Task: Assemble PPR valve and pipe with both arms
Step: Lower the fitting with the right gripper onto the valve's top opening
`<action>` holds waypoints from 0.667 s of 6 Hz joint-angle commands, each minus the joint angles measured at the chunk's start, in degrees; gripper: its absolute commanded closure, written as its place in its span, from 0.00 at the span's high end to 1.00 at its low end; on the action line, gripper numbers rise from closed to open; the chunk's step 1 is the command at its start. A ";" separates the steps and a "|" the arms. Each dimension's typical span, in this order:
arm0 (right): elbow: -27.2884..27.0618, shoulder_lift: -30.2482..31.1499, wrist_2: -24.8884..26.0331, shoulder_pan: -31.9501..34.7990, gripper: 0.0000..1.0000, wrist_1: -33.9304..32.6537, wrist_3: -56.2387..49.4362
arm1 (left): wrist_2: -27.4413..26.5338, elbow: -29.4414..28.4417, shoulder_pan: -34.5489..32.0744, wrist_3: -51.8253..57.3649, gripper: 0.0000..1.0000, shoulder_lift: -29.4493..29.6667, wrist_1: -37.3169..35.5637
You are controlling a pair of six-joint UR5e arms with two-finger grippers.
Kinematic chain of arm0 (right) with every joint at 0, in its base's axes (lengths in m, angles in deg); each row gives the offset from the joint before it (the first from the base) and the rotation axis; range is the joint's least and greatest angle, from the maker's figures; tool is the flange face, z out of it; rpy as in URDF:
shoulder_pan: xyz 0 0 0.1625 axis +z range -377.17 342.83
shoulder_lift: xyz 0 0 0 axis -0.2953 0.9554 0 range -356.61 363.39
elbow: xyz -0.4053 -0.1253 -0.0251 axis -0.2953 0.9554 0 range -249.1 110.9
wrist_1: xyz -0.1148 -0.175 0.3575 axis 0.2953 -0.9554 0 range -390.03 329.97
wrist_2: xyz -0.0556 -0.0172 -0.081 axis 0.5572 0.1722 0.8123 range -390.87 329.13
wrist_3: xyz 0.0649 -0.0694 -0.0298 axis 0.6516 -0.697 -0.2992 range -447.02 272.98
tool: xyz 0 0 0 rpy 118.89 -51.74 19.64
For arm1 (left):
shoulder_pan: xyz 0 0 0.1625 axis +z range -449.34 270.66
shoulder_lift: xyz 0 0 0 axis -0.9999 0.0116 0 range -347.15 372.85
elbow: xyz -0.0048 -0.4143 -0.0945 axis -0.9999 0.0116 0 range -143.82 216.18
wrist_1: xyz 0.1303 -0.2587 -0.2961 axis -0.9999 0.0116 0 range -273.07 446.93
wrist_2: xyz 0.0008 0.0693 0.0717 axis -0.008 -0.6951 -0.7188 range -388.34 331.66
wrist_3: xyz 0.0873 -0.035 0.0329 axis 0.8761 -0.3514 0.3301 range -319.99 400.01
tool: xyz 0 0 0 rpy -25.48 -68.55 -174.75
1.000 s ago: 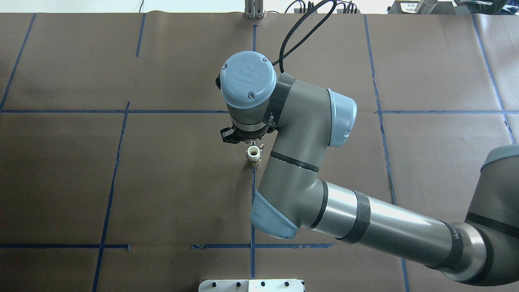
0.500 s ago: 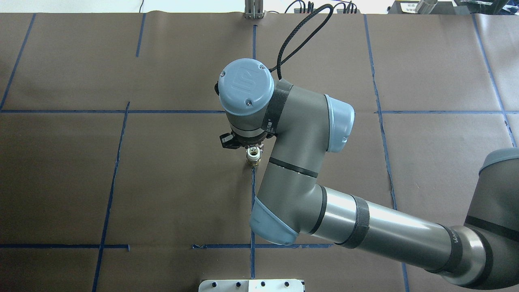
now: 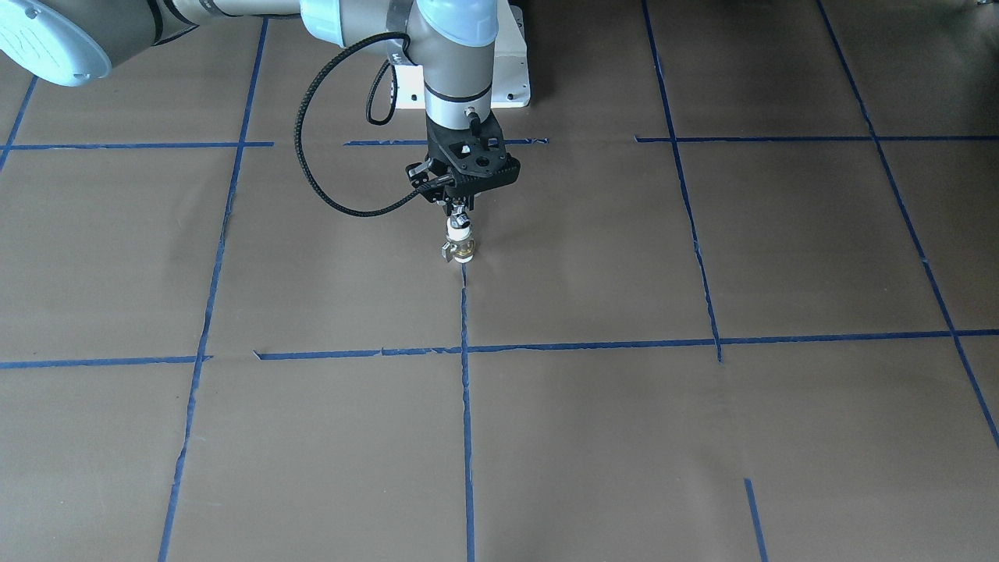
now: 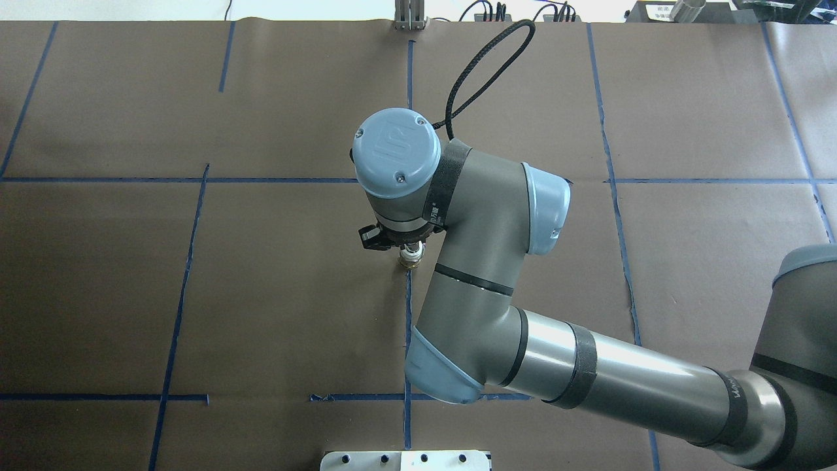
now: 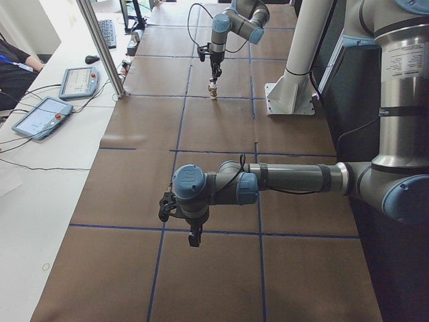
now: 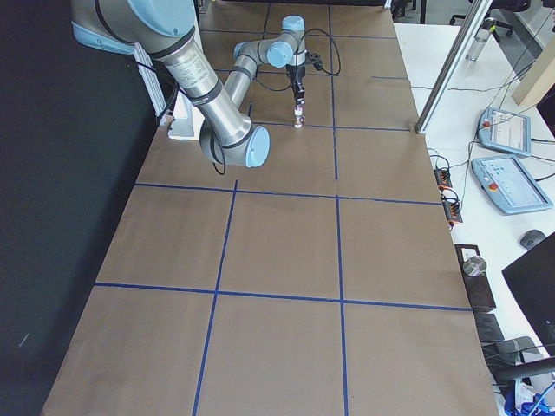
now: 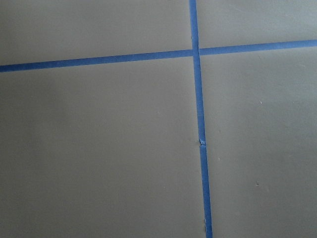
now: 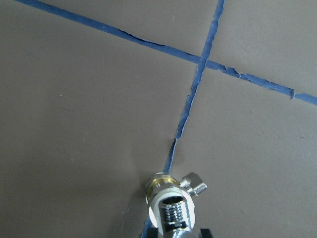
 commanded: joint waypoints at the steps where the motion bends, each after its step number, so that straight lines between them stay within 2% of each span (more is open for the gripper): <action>1: 0.15 -0.22 0.23 -0.42 0.00 -0.02 0.00 | -0.07 0.01 -0.06 0.02 1.00 0.00 0.00; 4: 0.68 -0.22 0.41 -1.12 0.00 0.16 0.26 | -0.07 0.01 -0.06 0.02 1.00 0.00 0.00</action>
